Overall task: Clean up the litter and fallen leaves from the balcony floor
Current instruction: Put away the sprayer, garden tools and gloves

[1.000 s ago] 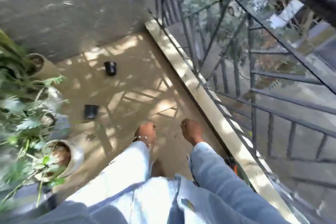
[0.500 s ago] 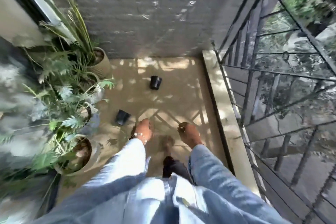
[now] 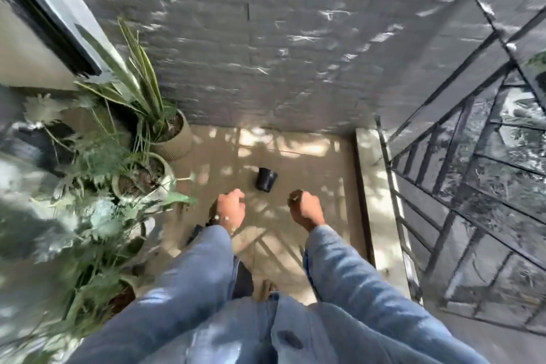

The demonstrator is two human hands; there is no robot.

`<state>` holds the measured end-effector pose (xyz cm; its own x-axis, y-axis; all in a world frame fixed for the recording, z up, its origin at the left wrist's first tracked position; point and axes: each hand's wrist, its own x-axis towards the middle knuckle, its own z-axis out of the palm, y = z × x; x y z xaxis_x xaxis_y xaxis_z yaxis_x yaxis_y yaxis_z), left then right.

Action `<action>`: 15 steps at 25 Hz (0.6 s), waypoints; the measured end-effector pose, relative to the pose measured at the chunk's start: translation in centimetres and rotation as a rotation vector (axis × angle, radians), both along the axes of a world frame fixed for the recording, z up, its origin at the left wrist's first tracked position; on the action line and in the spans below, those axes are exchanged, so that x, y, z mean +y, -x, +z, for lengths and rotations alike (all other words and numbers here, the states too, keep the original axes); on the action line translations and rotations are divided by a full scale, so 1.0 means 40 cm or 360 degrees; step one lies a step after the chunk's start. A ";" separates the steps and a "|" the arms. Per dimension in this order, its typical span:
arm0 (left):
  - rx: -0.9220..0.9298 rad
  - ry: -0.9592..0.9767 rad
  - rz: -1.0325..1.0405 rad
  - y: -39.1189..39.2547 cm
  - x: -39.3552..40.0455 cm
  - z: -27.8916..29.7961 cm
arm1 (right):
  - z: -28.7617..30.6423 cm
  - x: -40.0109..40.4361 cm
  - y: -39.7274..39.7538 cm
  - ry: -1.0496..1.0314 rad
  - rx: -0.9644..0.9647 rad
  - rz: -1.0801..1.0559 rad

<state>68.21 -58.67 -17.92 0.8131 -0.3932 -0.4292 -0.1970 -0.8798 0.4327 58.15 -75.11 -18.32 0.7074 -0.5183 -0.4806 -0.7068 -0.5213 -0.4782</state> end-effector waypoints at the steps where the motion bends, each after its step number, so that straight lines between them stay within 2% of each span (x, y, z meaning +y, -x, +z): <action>1: 0.0020 -0.0020 -0.0009 -0.047 -0.026 0.000 | -0.001 -0.025 -0.043 -0.0012 0.0010 -0.0013; 7: 0.0106 -0.0027 -0.0113 -0.338 -0.178 -0.065 | -0.086 -0.166 -0.286 -0.0051 -0.0056 -0.0285; 12: 0.0178 -0.0089 -0.0256 -0.563 -0.286 -0.132 | -0.141 -0.270 -0.478 -0.0101 0.0066 -0.0327; 15: 0.0233 -0.0118 -0.0217 -0.667 -0.348 -0.185 | -0.203 -0.325 -0.557 -0.0156 0.0108 -0.0307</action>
<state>94.90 -72.58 -25.32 0.6814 -0.4581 -0.5709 -0.2561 -0.8799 0.4003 80.42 -88.10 -26.45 0.5641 -0.5892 -0.5784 -0.8212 -0.3269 -0.4678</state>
